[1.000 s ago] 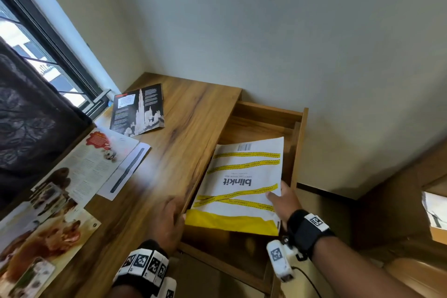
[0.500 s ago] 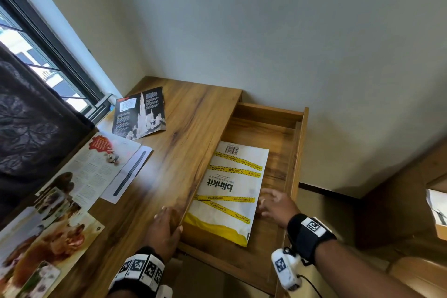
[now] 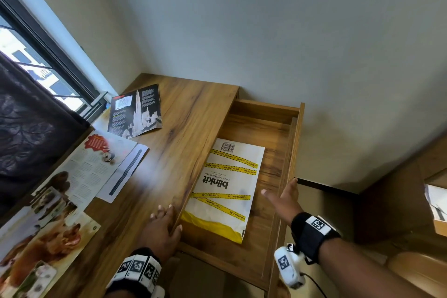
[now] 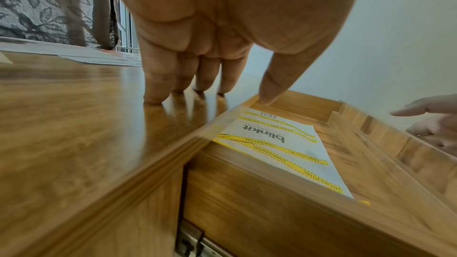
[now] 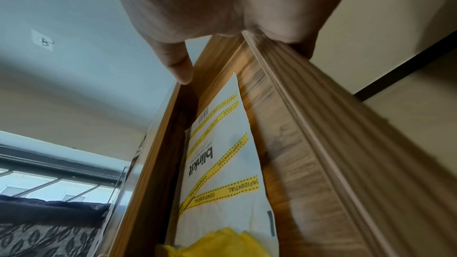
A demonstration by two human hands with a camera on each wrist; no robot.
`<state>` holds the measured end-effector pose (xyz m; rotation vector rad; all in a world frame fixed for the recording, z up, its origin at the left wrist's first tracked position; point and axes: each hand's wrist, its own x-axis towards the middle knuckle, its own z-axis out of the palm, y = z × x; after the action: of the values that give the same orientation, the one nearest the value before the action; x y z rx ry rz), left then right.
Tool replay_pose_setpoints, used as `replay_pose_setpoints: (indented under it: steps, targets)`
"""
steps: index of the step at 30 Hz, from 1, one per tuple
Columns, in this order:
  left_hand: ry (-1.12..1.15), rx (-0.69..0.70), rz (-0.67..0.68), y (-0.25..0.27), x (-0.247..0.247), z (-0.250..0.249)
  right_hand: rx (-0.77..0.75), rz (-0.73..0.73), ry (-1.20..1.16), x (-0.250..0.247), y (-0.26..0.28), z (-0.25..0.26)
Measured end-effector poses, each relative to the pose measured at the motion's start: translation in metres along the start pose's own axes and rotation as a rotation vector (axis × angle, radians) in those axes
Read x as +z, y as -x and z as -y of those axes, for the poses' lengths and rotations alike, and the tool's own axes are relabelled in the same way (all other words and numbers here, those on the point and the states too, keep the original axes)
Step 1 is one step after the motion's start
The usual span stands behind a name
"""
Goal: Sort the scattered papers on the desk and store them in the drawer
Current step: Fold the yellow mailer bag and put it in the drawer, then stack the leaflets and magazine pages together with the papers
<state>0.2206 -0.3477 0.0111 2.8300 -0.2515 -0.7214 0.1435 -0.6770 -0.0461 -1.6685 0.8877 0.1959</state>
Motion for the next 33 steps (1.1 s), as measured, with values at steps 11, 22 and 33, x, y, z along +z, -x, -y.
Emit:
replay_pose_setpoints:
  steps: [11, 22, 33]
  targets:
    - [-0.013, -0.041, 0.021, 0.006, -0.002, -0.004, -0.031, 0.142, -0.107, 0.054, -0.009, 0.041]
    - [0.075, -0.058, -0.003, 0.006, -0.003, 0.004, 0.046, 0.624, -0.195, 0.104, -0.01, 0.073]
    - [0.179, 0.001, -0.058, 0.007, -0.002, 0.02, 0.038, 0.659, -0.199, 0.132, -0.01, 0.081]
